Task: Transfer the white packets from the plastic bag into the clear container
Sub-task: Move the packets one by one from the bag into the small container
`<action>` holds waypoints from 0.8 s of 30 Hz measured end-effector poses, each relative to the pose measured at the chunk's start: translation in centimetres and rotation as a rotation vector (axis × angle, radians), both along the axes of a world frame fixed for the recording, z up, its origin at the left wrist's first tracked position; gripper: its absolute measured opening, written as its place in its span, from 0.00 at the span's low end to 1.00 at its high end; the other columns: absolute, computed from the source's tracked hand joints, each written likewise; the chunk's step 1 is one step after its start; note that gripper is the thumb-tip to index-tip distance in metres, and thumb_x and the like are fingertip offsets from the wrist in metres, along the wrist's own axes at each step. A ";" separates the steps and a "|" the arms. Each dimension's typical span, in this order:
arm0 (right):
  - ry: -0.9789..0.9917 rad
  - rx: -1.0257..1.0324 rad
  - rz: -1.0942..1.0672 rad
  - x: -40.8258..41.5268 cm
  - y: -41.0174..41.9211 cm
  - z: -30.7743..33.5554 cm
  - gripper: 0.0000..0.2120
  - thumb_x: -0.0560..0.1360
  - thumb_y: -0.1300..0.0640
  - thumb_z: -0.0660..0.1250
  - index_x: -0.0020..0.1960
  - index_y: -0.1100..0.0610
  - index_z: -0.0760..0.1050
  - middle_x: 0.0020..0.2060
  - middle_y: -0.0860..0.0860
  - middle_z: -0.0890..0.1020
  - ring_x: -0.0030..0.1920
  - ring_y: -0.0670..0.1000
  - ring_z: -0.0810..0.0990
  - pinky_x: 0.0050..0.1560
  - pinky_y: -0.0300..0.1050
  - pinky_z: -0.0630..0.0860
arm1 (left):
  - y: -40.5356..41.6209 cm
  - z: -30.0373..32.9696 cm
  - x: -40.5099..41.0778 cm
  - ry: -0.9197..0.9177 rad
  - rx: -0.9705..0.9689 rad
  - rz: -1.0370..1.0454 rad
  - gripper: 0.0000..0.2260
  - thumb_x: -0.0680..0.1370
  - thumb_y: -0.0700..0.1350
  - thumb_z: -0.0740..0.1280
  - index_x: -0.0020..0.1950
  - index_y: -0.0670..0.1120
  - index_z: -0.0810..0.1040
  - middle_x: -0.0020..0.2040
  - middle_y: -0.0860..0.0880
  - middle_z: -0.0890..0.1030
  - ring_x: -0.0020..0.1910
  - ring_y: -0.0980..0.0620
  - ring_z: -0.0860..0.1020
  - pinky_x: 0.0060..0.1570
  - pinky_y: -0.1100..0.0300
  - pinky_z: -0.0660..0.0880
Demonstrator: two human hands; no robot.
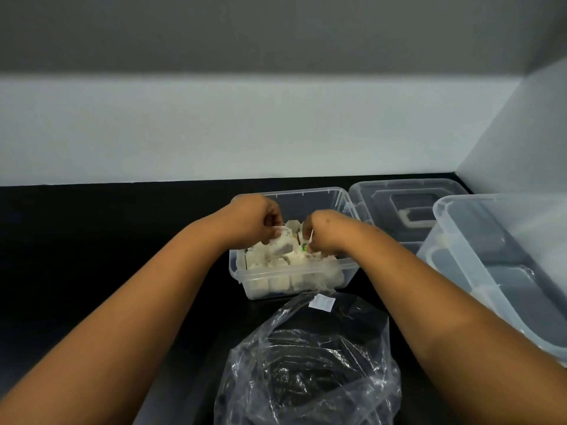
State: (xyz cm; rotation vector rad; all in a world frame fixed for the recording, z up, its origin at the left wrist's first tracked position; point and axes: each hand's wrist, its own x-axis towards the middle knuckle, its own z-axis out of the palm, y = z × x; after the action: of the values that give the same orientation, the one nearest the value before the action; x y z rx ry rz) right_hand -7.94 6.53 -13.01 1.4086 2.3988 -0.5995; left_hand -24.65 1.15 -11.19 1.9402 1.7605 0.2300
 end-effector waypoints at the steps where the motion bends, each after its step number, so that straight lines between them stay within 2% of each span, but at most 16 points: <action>1: 0.019 0.047 -0.028 0.4 0.0 0.6 0.13 0.76 0.60 0.69 0.60 0.59 0.79 0.54 0.56 0.82 0.52 0.56 0.83 0.47 0.47 0.79 | 0.4 -0.2 0.4 0.002 -0.022 -0.014 0.01 0.76 0.45 0.70 0.47 0.50 0.78 0.35 0.54 0.83 0.36 0.58 0.81 0.41 0.57 0.80; 3: 0.128 0.139 -0.108 1.7 -0.1 2.0 0.12 0.76 0.60 0.68 0.59 0.57 0.78 0.55 0.55 0.82 0.54 0.56 0.81 0.54 0.47 0.77 | 1.3 -0.5 1.5 -0.004 -0.055 -0.050 0.03 0.76 0.44 0.70 0.49 0.49 0.78 0.34 0.56 0.81 0.33 0.60 0.79 0.36 0.63 0.75; 5: 0.262 0.207 -0.194 3.4 -0.7 3.2 0.07 0.76 0.57 0.69 0.54 0.56 0.79 0.51 0.54 0.82 0.54 0.53 0.80 0.54 0.45 0.75 | 2.3 -0.8 2.9 -0.020 -0.100 -0.085 0.05 0.76 0.44 0.70 0.51 0.48 0.78 0.33 0.56 0.81 0.33 0.62 0.79 0.35 0.65 0.71; 8: 0.358 0.254 -0.278 5.4 -2.1 4.5 0.05 0.76 0.55 0.69 0.49 0.55 0.79 0.44 0.50 0.80 0.47 0.50 0.79 0.46 0.41 0.72 | 3.9 -1.5 5.0 -0.039 -0.187 -0.131 0.06 0.76 0.44 0.70 0.52 0.47 0.78 0.36 0.55 0.81 0.36 0.59 0.82 0.37 0.64 0.73; 10: 0.381 0.283 -0.302 6.3 -3.0 4.6 0.04 0.75 0.55 0.69 0.48 0.55 0.79 0.41 0.49 0.79 0.43 0.49 0.78 0.45 0.40 0.71 | 4.8 -2.2 6.1 -0.032 -0.265 -0.147 0.07 0.76 0.44 0.70 0.53 0.46 0.78 0.36 0.54 0.82 0.34 0.59 0.81 0.35 0.64 0.74; 16: 0.510 0.330 -0.380 8.6 -4.6 2.9 0.05 0.75 0.53 0.70 0.45 0.55 0.80 0.37 0.47 0.81 0.38 0.46 0.79 0.39 0.39 0.73 | 6.3 -4.1 7.5 -0.014 -0.463 -0.090 0.07 0.77 0.41 0.69 0.53 0.45 0.76 0.39 0.52 0.82 0.37 0.57 0.82 0.34 0.66 0.74; 19: 0.552 0.370 -0.403 9.4 -5.2 2.5 0.04 0.74 0.53 0.70 0.44 0.54 0.80 0.35 0.45 0.79 0.38 0.44 0.78 0.35 0.33 0.70 | 6.2 -4.6 8.1 0.019 -0.453 -0.050 0.07 0.76 0.39 0.69 0.54 0.43 0.77 0.39 0.50 0.80 0.43 0.51 0.83 0.28 0.67 0.73; 21: 0.573 0.383 -0.402 9.7 -5.5 2.5 0.05 0.74 0.53 0.70 0.43 0.53 0.80 0.35 0.45 0.80 0.38 0.44 0.78 0.34 0.31 0.69 | 6.0 -4.8 8.2 0.097 -0.374 -0.041 0.09 0.75 0.38 0.70 0.54 0.39 0.78 0.40 0.48 0.80 0.47 0.47 0.83 0.32 0.65 0.74; 24: 0.582 0.373 -0.382 9.8 -6.1 2.5 0.05 0.75 0.52 0.69 0.44 0.53 0.79 0.36 0.45 0.79 0.36 0.40 0.75 0.33 0.30 0.67 | 5.6 -5.2 8.0 0.301 -0.214 -0.051 0.13 0.73 0.43 0.72 0.56 0.41 0.81 0.50 0.45 0.82 0.49 0.46 0.80 0.46 0.57 0.75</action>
State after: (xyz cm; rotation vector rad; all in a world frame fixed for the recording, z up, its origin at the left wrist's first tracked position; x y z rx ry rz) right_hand 1.84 0.40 -10.50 2.1262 2.8044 -0.7671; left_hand -16.68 6.71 -16.42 1.9356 1.8301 -0.2724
